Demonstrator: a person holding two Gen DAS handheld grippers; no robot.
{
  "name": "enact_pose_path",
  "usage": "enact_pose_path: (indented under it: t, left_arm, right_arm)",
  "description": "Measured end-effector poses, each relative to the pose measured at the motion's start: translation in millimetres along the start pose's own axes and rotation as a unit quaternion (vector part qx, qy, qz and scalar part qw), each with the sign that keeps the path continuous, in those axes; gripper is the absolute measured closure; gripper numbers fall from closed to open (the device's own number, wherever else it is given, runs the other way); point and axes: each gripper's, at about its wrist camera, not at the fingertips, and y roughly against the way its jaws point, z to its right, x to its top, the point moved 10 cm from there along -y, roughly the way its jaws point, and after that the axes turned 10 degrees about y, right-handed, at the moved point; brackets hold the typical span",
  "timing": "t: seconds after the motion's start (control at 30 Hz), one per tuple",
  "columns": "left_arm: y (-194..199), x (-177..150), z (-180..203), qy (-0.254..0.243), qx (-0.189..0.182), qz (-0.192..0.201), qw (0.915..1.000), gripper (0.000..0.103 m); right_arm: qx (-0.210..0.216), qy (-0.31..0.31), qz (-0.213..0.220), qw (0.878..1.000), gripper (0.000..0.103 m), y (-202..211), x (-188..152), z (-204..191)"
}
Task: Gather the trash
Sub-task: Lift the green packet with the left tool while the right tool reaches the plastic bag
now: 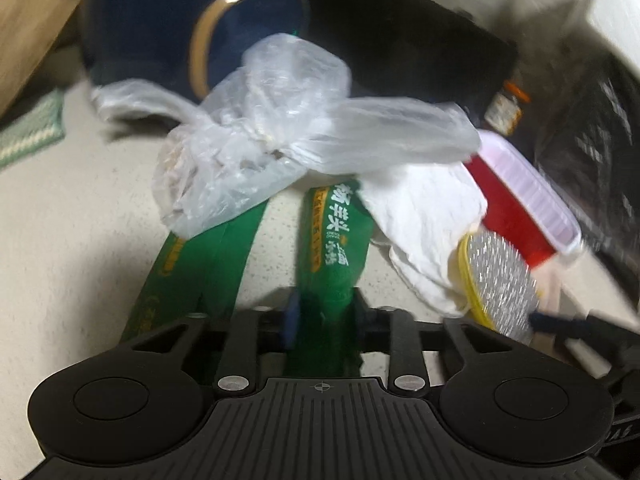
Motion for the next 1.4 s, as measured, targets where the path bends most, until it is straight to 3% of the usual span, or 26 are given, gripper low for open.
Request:
enact_pose_path:
  t: [0.2, 0.33, 0.4, 0.5, 0.67, 0.73, 0.87, 1.03, 1.1, 1.17, 1.23, 1.27, 1.4]
  left_arm:
    - [37.1, 0.2, -1.8, 0.057, -0.071, 0.027, 0.9955, 0.086]
    - [73.2, 6.2, -8.0, 0.071, -0.080, 0.062, 0.9924, 0.086]
    - [87.4, 10.8, -17.1, 0.090, -0.074, 0.080, 0.9900, 0.086]
    - [99.4, 14.8, -34.9, 0.125, -0.054, 0.096, 0.9861, 0.086]
    - [115.9, 16.5, -63.0, 0.166, -0.035, 0.116, 0.9786, 0.086]
    - [122.7, 15.6, -71.8, 0.175, -0.027, 0.125, 0.9763, 0.086]
    - [136.5, 12.0, -86.0, 0.191, -0.014, 0.140, 0.9714, 0.086]
    - [149.4, 7.3, -105.7, 0.213, 0.003, 0.155, 0.9648, 0.086]
    - [151.7, 4.5, -112.3, 0.221, 0.009, 0.155, 0.9629, 0.086]
    - [148.0, 5.5, -112.9, 0.227, 0.005, 0.151, 0.9621, 0.086]
    - [141.5, 7.6, -108.7, 0.231, -0.006, 0.144, 0.9621, 0.086]
    - [138.2, 8.0, -106.6, 0.231, -0.010, 0.140, 0.9627, 0.086]
    - [119.3, 15.3, -83.2, 0.210, -0.029, 0.123, 0.9695, 0.086]
  right_arm:
    - [-0.004, -0.019, -0.012, 1.000, 0.001, 2.8, 5.0, 1.7]
    - [-0.042, 0.049, 0.016, 0.998, 0.003, 11.6, 25.3, -11.1]
    - [-0.079, 0.121, 0.046, 0.988, 0.010, 15.9, 41.9, -21.9]
    - [-0.119, 0.197, 0.108, 0.967, 0.010, 23.9, 70.4, -41.3]
    - [-0.078, 0.284, 0.149, 0.944, 0.010, 10.2, 109.1, -90.0]
    - [-0.054, 0.287, 0.145, 0.945, 0.010, -7.1, 123.0, -102.3]
    - [-0.019, 0.253, 0.109, 0.961, 0.010, -56.7, 147.4, -110.2]
    - [-0.030, 0.242, 0.059, 0.968, 0.010, -111.5, 150.6, -117.6]
    - [-0.034, 0.242, 0.041, 0.969, 0.019, -123.4, 145.7, -116.5]
    - [-0.020, 0.228, 0.017, 0.973, 0.061, -128.4, 137.7, -114.7]
    - [-0.007, 0.193, 0.007, 0.981, 0.067, -122.3, 132.5, -107.7]
    - [0.000, 0.177, 0.010, 0.984, 0.075, -114.2, 130.6, -104.0]
    - [0.021, 0.132, 0.028, 0.991, 0.078, -71.9, 124.4, -88.5]
